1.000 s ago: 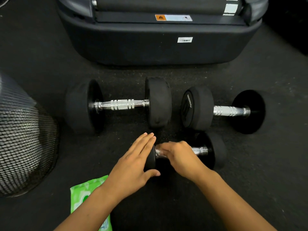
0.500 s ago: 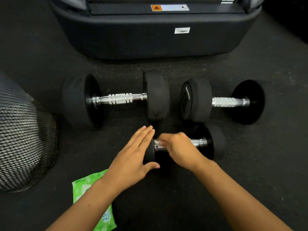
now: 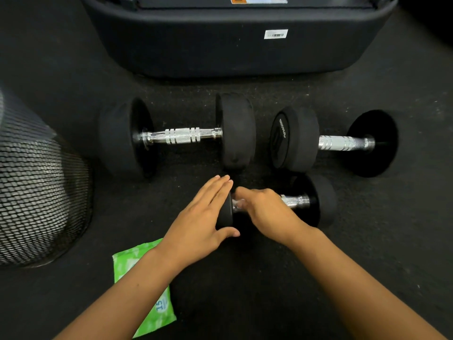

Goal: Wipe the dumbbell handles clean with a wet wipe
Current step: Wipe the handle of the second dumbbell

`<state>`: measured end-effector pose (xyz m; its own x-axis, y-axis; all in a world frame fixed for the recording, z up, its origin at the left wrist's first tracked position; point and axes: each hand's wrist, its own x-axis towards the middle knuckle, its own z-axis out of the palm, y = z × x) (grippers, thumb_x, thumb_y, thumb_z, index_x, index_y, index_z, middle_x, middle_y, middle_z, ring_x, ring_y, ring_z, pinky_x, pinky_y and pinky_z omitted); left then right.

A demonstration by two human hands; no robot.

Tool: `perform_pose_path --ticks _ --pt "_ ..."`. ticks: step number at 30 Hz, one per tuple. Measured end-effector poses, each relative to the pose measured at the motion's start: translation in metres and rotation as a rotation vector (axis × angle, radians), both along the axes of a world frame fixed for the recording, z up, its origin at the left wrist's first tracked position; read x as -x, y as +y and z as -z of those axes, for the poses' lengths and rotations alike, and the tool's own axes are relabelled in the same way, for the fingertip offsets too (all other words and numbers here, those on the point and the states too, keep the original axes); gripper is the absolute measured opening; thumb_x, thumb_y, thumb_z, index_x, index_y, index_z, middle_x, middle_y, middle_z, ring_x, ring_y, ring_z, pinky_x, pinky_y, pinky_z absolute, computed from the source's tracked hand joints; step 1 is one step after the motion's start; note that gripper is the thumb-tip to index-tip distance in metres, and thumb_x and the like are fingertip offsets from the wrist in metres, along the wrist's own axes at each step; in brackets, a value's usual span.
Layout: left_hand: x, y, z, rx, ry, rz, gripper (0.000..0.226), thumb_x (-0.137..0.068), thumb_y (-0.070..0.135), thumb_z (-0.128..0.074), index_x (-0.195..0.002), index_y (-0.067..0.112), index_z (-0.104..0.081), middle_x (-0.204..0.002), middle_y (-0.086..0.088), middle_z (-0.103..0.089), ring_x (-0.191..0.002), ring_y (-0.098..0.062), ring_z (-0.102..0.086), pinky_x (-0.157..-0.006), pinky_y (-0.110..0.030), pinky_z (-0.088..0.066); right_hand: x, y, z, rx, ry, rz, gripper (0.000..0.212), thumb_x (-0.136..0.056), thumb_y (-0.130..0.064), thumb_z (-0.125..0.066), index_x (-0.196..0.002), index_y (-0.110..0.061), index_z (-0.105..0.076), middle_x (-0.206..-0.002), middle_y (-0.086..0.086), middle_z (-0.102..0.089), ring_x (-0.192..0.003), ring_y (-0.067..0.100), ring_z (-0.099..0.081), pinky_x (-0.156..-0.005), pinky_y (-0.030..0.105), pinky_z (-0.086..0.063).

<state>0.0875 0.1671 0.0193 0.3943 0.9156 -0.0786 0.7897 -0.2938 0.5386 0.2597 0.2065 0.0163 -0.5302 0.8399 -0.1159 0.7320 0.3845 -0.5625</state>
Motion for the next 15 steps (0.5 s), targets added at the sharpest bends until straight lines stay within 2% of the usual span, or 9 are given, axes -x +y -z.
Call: perform_pose_path --ticks 4,7,9,12,15 --pt "0.0 0.001 0.0 -0.003 -0.003 0.0 0.095 -0.078 0.048 -0.066 -0.149 0.022 -0.007 -0.152 0.019 0.0 -0.138 0.005 0.012 -0.111 -0.015 0.0 -0.001 0.003 -0.001 -0.039 -0.033 -0.006 0.014 -0.095 -0.018 -0.045 -0.081 -0.02 -0.039 -0.066 0.001 -0.051 -0.063 0.021 -0.05 -0.057 0.037 -0.042" --pt "0.0 0.0 -0.001 -0.006 -0.001 0.0 0.095 -0.078 0.047 -0.067 -0.149 0.021 -0.009 -0.154 0.015 -0.003 -0.138 0.005 0.011 -0.11 -0.013 0.001 0.0 -0.006 0.0 -0.078 -0.003 -0.012 0.005 -0.093 -0.016 -0.048 -0.089 -0.014 -0.05 -0.077 0.003 -0.059 -0.07 0.022 -0.054 -0.063 0.04 -0.046" --pt "0.0 0.0 -0.002 -0.005 0.007 0.01 0.095 -0.078 0.048 -0.066 -0.149 0.021 -0.008 -0.154 0.016 -0.002 -0.137 0.006 0.012 -0.107 -0.008 0.005 -0.003 -0.003 -0.001 -0.07 0.023 -0.003 0.009 -0.093 -0.016 -0.049 -0.096 -0.012 -0.058 -0.079 0.005 -0.063 -0.073 0.024 -0.058 -0.064 0.038 -0.047" --pt "0.0 0.001 -0.002 -0.008 0.008 0.007 0.095 -0.078 0.046 -0.067 -0.149 0.021 -0.008 -0.153 0.016 -0.003 -0.136 0.007 0.012 -0.103 -0.004 0.009 0.002 0.006 -0.002 -0.057 -0.031 0.017 0.012 -0.094 -0.018 -0.049 -0.086 -0.01 -0.054 -0.063 0.005 -0.055 -0.066 0.031 -0.056 -0.055 0.034 -0.037" --pt "0.0 0.0 -0.002 0.001 0.013 0.005 0.095 -0.078 0.047 -0.066 -0.148 0.022 -0.007 -0.153 0.018 -0.002 -0.136 0.007 0.013 -0.102 -0.003 0.01 0.002 0.005 0.0 -0.01 -0.025 0.035 0.018 -0.093 -0.018 -0.051 -0.076 -0.018 -0.047 -0.053 -0.006 -0.042 -0.057 0.023 -0.046 -0.054 0.029 -0.029"
